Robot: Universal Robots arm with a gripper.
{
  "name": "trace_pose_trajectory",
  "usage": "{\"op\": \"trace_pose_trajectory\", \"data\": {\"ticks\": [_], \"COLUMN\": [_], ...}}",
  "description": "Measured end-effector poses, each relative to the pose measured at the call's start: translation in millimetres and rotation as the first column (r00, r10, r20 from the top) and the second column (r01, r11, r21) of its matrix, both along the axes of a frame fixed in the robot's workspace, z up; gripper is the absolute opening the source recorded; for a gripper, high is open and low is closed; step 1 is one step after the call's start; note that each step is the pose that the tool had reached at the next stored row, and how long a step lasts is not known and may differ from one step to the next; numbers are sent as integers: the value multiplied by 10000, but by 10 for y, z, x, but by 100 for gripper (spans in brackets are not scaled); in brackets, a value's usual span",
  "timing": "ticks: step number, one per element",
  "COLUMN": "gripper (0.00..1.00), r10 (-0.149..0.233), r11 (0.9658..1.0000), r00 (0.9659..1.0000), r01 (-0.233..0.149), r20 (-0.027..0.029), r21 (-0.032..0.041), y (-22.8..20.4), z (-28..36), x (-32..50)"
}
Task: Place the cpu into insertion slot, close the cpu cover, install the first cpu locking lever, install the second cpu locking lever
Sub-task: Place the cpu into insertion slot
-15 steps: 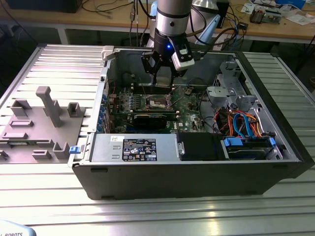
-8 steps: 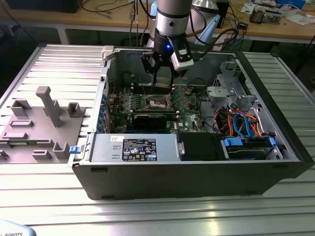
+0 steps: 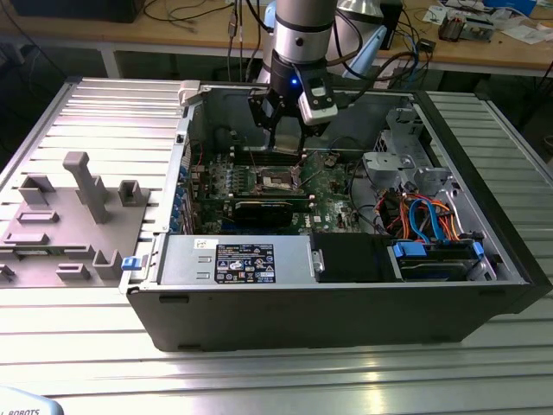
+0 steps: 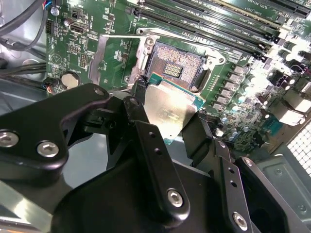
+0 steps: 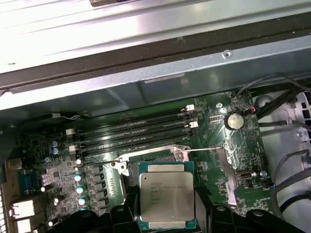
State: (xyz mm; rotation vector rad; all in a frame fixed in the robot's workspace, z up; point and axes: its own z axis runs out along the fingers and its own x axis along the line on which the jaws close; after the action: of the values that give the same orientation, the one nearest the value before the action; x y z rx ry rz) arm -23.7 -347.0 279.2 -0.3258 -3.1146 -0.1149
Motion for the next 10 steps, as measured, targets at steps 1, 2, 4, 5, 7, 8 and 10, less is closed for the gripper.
{"op": "trace_pose_trajectory", "data": {"ticks": [1,2,4,5,7,8,10], "gripper": [54,54,54,54,54,54,54], "r10": [-79,-111,-195,-216,-238,-241,-252], "r11": [10000,9999,9998,9998,9997,9997,9997], "r00": [10000,9999,9998,9998,9997,9997,9997], "r01": [79,111,195,216,238,241,252], "r20": [0,0,-1,0,0,0,0], "r21": [-3,-10,-16,-14,-15,-14,-15], "y": [0,-1,0,0,0,0,0], "z": [0,1,1,6,38,46,65], "x": [0,0,0,0,0,0,0]}}
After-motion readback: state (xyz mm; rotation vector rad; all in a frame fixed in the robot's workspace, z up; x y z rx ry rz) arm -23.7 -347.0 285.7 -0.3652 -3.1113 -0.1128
